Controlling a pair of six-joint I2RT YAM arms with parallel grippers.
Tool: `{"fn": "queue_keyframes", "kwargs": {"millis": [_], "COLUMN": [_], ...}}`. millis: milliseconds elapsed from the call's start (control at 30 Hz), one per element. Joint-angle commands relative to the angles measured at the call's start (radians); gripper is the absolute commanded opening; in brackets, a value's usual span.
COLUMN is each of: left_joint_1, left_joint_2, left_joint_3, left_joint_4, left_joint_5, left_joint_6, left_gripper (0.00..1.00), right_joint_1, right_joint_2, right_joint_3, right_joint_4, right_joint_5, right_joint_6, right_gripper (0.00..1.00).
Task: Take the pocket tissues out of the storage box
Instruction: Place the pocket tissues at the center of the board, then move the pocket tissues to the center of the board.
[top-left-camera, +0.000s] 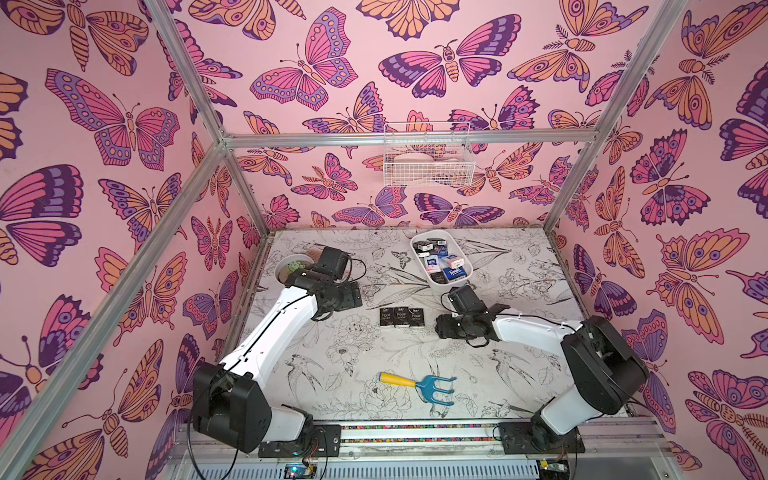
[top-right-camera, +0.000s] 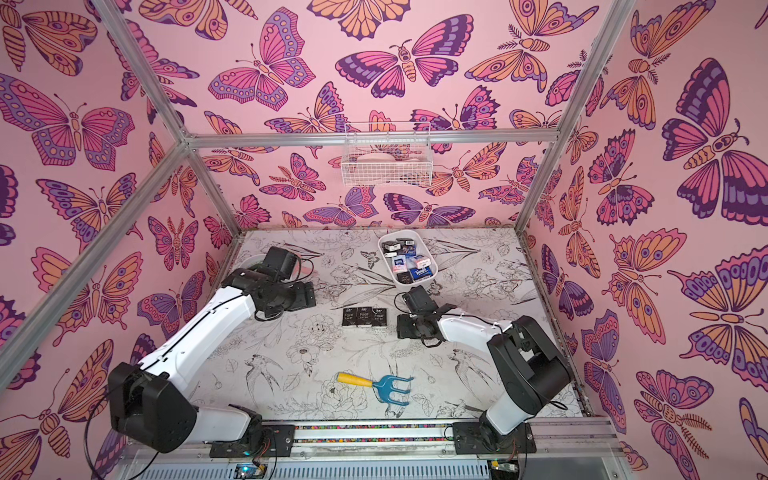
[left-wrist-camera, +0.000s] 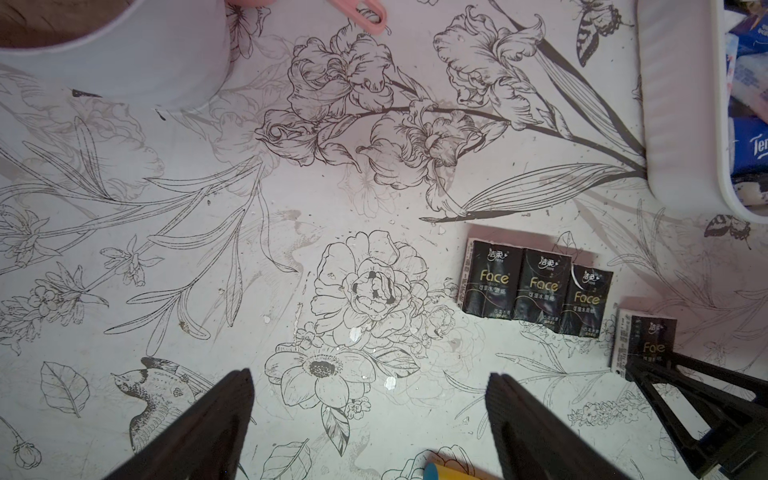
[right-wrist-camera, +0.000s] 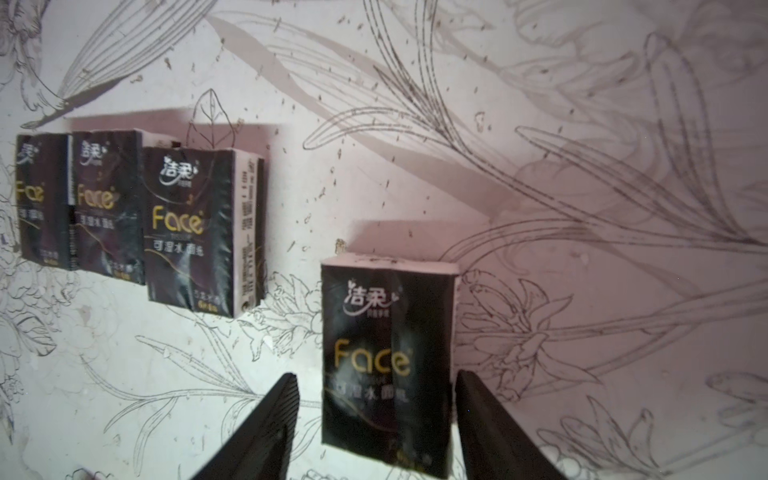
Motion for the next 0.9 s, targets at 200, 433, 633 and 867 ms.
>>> {"fn": "queue_keyframes", "kwargs": {"millis": [200,433,633,867], "left_joint_1": [-0.01,-0.015,-0.017,-0.017], "left_joint_2": [0.002,-0.006,-0.006,-0.001], "left_joint_3": [0.012,0.013,0.013,0.018], "left_joint_4": [-0.001,-0.003,-0.002,-0.003], "left_joint_5": [-0.007,-0.009,-0.008,-0.008], "left_joint_6": [-0.012,-0.014,-0.015,-0.014], "left_gripper": [0.94,0.94,0.94,0.94], "right_joint_1": [0.003,-0.007,-0.009,-0.01], "right_joint_2": [-0.06,-0.031,0.031,0.105], "right_joint_3": [-0.042,-0.06,-0.065,-0.054], "right_joint_4": [0.0,0.032,0.071,0.136], "right_joint_5": [0.031,0.051,0.028,-0.031], "right_joint_6": [0.021,0.032,0.025,0.057], "right_gripper": [0.59,0.44,0.35,0.33]}}
